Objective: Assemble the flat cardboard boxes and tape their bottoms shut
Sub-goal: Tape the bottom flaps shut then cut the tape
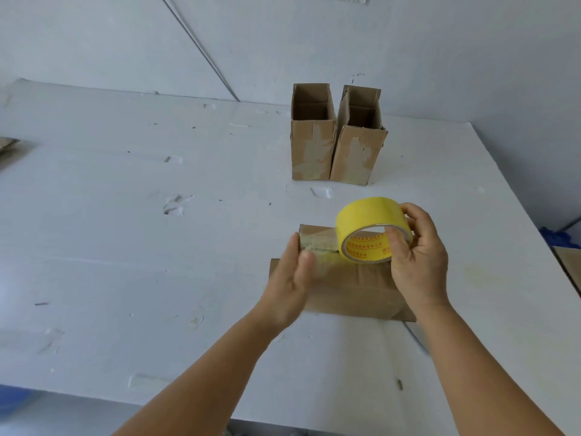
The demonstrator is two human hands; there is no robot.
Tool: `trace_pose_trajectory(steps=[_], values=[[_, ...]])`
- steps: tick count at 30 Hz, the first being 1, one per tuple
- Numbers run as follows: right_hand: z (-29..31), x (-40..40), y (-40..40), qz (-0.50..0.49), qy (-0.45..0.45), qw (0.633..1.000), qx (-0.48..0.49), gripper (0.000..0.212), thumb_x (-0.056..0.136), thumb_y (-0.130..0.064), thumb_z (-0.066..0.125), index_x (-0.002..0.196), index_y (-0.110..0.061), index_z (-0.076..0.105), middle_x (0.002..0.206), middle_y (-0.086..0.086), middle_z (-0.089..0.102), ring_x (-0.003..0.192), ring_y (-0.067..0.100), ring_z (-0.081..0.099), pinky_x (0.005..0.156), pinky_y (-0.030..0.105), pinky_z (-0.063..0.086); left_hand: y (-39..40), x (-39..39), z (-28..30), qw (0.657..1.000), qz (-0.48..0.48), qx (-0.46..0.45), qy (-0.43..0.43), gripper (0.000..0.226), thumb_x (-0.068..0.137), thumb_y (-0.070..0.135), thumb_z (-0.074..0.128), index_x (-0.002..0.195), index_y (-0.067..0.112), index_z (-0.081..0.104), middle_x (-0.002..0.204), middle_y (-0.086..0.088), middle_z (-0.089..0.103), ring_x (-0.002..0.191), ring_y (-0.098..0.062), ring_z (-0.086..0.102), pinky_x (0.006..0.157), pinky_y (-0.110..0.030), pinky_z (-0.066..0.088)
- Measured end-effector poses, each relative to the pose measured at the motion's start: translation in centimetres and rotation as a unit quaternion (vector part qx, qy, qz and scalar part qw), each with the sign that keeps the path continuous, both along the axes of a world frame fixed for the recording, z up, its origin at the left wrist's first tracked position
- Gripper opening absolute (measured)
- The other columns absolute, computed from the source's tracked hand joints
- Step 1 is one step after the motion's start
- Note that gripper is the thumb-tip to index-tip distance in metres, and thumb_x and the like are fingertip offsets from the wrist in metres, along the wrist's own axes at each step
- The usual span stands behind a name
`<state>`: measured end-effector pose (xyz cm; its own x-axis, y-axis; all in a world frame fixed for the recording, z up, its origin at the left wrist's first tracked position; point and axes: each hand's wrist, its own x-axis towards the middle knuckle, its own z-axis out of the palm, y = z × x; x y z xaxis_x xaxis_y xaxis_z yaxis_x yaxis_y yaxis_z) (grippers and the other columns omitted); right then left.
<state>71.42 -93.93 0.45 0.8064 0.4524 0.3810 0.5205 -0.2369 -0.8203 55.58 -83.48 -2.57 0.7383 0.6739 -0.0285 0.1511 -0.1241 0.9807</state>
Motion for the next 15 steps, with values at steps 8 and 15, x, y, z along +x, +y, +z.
trace_pose_trajectory(steps=[8,15], values=[[0.3,-0.1,-0.1,0.017,0.035,0.999,0.015,0.041,0.078,-0.045,0.054,0.114,-0.025,0.057,0.09,-0.015,0.057,0.077,0.006,0.056,0.06,0.001,0.038,2.6,0.4,0.9,0.942,-0.113,0.241,0.203,0.124,0.062,0.077,0.057,0.151,0.018,-0.004,0.159,0.004,-0.002,0.147,-0.016,-0.006,0.119,-0.041,0.005],[1.9,2.0,-1.0,0.182,0.228,0.956,0.032,0.035,0.074,-0.011,0.077,0.094,-0.031,0.056,0.082,-0.002,0.065,0.077,0.013,0.061,0.068,0.02,0.05,3.6,3.6,3.3,0.882,-0.175,0.38,0.217,0.123,0.053,0.063,0.078,0.149,0.024,0.013,0.144,0.009,0.034,0.137,-0.013,0.022,0.111,-0.029,0.011]])
